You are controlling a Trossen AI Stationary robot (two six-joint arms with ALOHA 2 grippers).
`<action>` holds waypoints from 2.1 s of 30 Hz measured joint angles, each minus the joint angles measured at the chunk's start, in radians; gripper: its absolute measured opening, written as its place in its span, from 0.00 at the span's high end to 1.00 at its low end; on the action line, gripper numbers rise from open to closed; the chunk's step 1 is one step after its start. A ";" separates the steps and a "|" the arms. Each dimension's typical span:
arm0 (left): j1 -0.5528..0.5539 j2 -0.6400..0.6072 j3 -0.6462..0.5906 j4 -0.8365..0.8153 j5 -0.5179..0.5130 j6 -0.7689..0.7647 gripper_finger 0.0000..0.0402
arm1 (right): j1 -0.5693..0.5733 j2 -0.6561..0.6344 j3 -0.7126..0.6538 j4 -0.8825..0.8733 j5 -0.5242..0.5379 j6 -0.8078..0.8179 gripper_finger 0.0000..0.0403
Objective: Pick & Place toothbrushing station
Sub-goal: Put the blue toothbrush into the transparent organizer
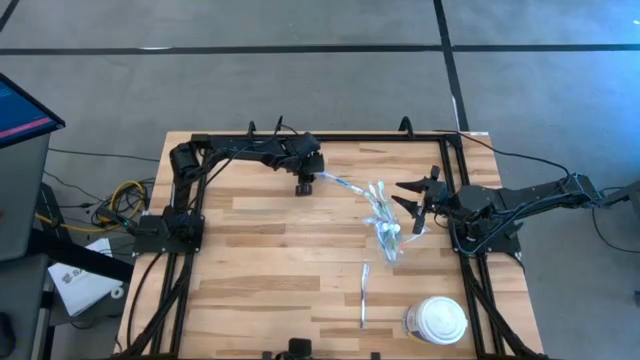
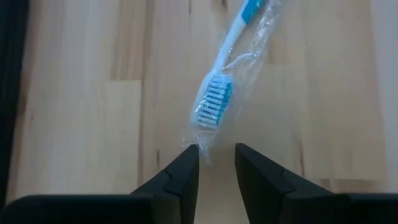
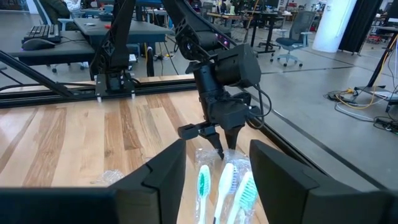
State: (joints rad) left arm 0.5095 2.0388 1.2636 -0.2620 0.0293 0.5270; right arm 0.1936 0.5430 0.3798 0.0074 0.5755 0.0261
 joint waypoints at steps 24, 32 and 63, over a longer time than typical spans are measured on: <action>-0.005 0.001 0.000 0.079 -0.035 0.024 0.76 | 0.000 0.001 0.000 0.000 0.000 0.000 0.59; -0.005 0.000 0.000 0.089 0.006 0.026 0.77 | 0.000 0.001 0.000 0.000 0.000 0.000 0.59; -0.094 -0.155 -0.052 0.075 -0.272 0.019 1.00 | 0.000 0.002 0.000 0.000 0.000 0.000 0.61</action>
State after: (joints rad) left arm 0.4153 1.8834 1.2118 -0.1867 -0.2422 0.5456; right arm 0.1936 0.5446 0.3798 0.0071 0.5755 0.0265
